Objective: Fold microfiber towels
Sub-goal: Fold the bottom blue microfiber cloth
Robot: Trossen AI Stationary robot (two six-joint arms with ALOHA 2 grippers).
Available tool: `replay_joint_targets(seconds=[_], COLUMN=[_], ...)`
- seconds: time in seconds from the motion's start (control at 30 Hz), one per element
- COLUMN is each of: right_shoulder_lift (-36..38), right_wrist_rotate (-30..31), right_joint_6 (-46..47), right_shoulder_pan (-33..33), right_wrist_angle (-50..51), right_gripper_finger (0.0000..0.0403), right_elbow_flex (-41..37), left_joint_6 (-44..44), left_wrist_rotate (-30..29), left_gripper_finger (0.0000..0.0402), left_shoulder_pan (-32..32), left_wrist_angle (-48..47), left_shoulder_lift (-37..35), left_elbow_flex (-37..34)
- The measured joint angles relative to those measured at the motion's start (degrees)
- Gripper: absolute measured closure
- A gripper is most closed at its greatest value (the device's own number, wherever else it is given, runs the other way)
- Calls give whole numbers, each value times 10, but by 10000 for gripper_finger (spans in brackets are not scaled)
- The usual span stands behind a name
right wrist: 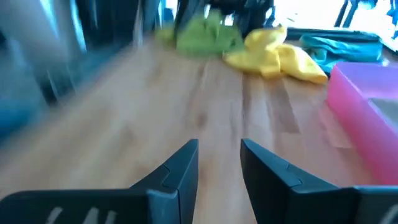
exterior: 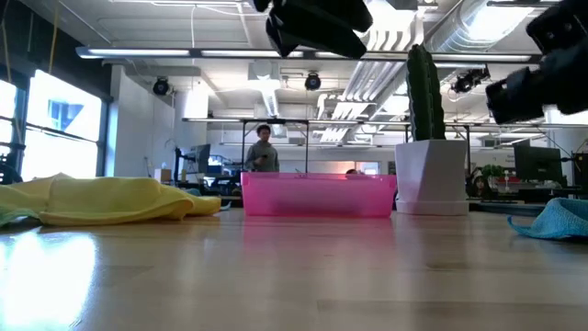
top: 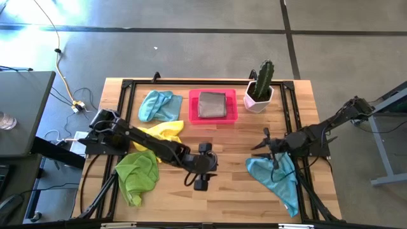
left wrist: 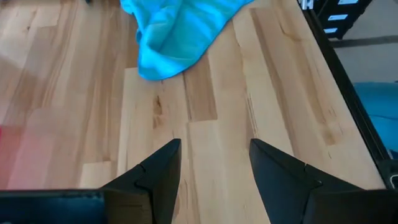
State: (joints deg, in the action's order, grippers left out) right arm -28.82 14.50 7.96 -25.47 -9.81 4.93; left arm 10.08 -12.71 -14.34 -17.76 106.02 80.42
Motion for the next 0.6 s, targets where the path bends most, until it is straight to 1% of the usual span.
replay_joint_targets(seconds=[0.03,0.07,0.2,0.37,0.43,0.5,0.6], right_shoulder_lift=[0,0,0,-1,-1,-1,-3], right_wrist_rotate=[0,0,5,7,7,13,25], right_joint_6=[42,64,48,58,59,84,113], right_shoulder_pan=[0,0,0,0,0,0,0], right_wrist_angle=[-20,-38,-112,-189,-208,-217,-203], right_gripper_finger=[289,289,289,289,289,289,289], right_elbow_flex=[0,0,0,0,0,0,0], left_joint_6=[6,11,20,42,48,48,48], left_wrist_rotate=[-8,-16,-21,-21,-20,-18,-18], left_gripper_finger=[220,220,220,220,220,220,220], left_shoulder_pan=[-4,-7,-13,-16,-18,-19,-22], left_wrist_angle=[0,2,15,18,18,18,18], left_shoulder_lift=[0,0,0,0,0,0,0], left_elbow_flex=[0,0,0,0,0,0,0])
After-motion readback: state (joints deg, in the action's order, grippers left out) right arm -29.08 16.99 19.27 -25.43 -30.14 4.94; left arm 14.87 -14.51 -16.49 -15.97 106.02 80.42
